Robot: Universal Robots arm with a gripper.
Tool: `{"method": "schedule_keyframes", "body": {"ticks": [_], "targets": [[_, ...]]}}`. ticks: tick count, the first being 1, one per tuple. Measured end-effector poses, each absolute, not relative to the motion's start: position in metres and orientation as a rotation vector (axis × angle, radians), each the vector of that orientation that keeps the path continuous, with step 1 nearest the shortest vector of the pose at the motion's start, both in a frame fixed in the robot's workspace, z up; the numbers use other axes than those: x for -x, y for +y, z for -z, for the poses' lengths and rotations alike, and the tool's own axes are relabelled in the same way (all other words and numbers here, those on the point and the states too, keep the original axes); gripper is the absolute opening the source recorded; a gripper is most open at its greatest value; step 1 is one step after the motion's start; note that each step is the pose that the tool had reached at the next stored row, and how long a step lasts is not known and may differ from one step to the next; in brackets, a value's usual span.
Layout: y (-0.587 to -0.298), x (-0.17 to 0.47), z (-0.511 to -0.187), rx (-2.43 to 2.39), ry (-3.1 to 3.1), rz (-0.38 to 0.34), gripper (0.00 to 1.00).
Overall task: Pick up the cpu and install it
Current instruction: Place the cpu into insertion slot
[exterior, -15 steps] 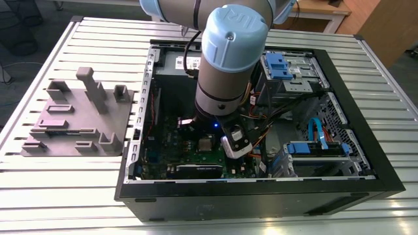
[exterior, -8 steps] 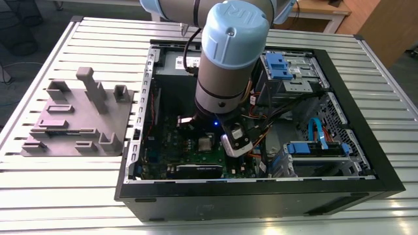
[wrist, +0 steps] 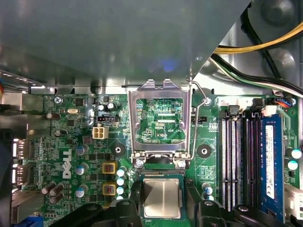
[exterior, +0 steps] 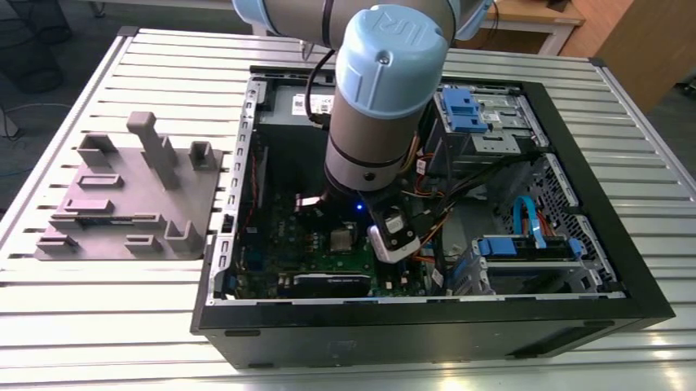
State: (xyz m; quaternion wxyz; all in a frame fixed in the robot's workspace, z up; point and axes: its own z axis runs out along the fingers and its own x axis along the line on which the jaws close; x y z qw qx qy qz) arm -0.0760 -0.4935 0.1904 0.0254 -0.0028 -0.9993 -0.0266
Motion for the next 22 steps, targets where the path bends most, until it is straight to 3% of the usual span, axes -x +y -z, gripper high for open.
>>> {"method": "schedule_keyframes", "body": {"ticks": [5,6,16,22], "targets": [[-0.4934,0.076,-0.1902,0.009,-3.09,0.082,0.48],[-0.4935,0.076,-0.1901,0.009,-3.09,0.082,0.55],[-0.4936,0.0761,-0.1875,0.009,-3.09,0.082,0.55],[-0.4937,0.0761,-0.188,0.009,-3.09,0.083,0.47]]}}
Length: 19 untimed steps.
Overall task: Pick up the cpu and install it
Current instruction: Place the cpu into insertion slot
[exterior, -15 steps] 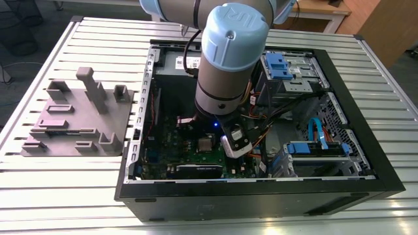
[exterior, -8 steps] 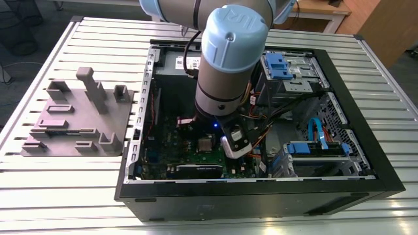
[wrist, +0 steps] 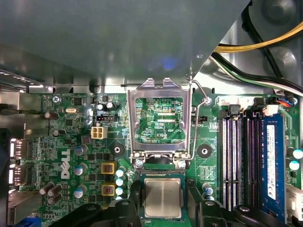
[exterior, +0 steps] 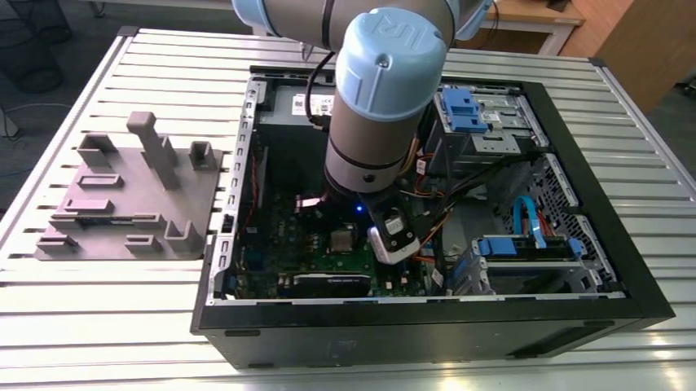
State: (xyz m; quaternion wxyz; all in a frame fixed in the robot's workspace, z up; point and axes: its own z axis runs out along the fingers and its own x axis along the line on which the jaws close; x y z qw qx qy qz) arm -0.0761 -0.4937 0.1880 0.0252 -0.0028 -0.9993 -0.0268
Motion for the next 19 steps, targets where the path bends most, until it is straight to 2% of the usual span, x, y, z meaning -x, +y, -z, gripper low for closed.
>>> {"method": "schedule_keyframes", "body": {"ticks": [19], "targets": [[-0.4944,0.0753,-0.1905,0.006,-3.086,0.083,0.45]]}}
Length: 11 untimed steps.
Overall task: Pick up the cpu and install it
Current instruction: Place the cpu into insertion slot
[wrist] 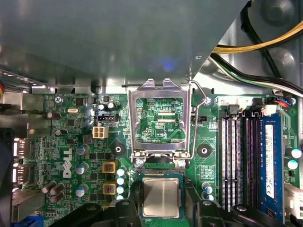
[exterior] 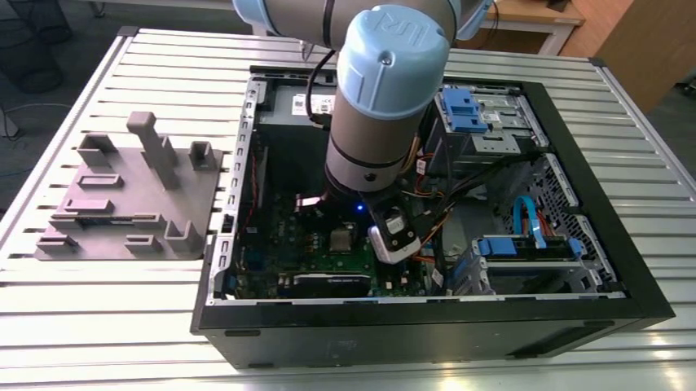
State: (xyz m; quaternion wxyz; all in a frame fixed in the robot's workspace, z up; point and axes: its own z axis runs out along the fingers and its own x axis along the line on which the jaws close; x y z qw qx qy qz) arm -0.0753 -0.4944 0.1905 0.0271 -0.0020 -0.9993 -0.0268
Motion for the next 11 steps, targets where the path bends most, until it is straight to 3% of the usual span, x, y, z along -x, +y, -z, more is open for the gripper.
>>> {"method": "schedule_keyframes", "body": {"ticks": [11], "targets": [[-0.4947,0.0758,-0.1897,0.0,-3.086,0.084,0.45]]}}
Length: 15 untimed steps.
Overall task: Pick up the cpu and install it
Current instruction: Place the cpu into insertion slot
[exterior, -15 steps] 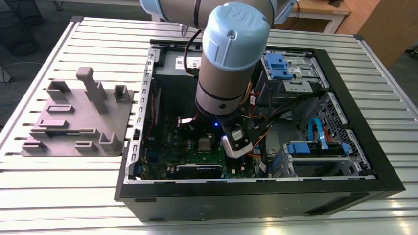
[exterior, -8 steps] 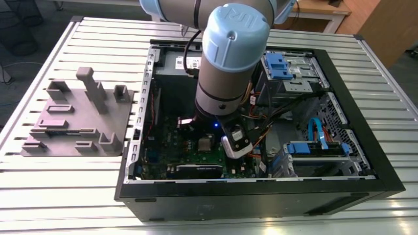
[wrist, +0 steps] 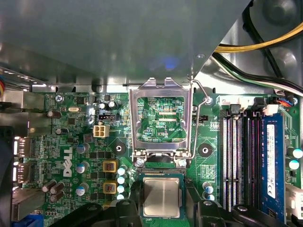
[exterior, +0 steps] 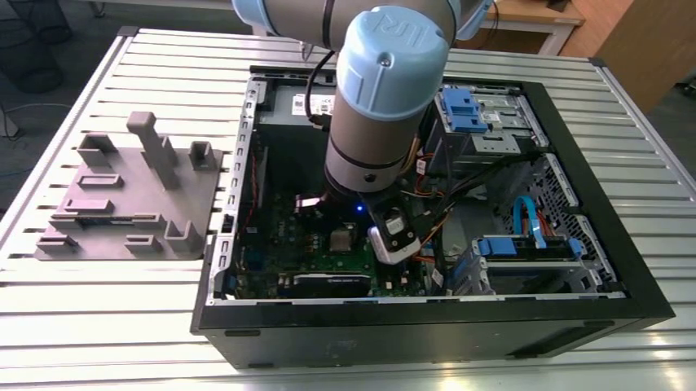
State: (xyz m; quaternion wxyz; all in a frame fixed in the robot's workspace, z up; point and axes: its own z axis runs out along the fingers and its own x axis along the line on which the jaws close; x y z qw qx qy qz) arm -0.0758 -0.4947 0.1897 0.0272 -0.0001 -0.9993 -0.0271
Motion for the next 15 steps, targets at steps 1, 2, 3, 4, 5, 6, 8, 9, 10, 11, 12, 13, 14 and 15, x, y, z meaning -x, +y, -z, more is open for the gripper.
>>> {"method": "schedule_keyframes", "body": {"ticks": [1,2,3,4,5,6,8,9,10,11,12,13,14,15], "targets": [[-0.4947,0.0758,-0.1893,0.0,-3.086,0.085,0.45],[-0.4947,0.0758,-0.1889,0.0,-3.086,0.085,0.47],[-0.4947,0.0758,-0.1886,0.0,-3.086,0.084,0.47],[-0.4947,0.0758,-0.1882,0.0,-3.086,0.084,0.53],[-0.4947,0.0758,-0.1879,0.0,-3.086,0.084,0.53],[-0.4947,0.0758,-0.1878,0.0,-3.086,0.084,0.53],[-0.4947,0.0758,-0.1878,0.0,-3.086,0.084,0.53],[-0.4947,0.0758,-0.1878,0.001,-3.086,0.084,0.53],[-0.4947,0.0758,-0.1881,0.001,-3.086,0.084,0.53],[-0.4947,0.0758,-0.1892,0.001,-3.086,0.084,0.53],[-0.4947,0.0758,-0.1904,0.001,-3.086,0.084,0.53],[-0.4947,0.0758,-0.1919,0.001,-3.086,0.085,0.53],[-0.4947,0.0758,-0.1932,0.001,-3.086,0.084,0.53],[-0.4947,0.0758,-0.1944,0.001,-3.086,0.085,0.53]]}}
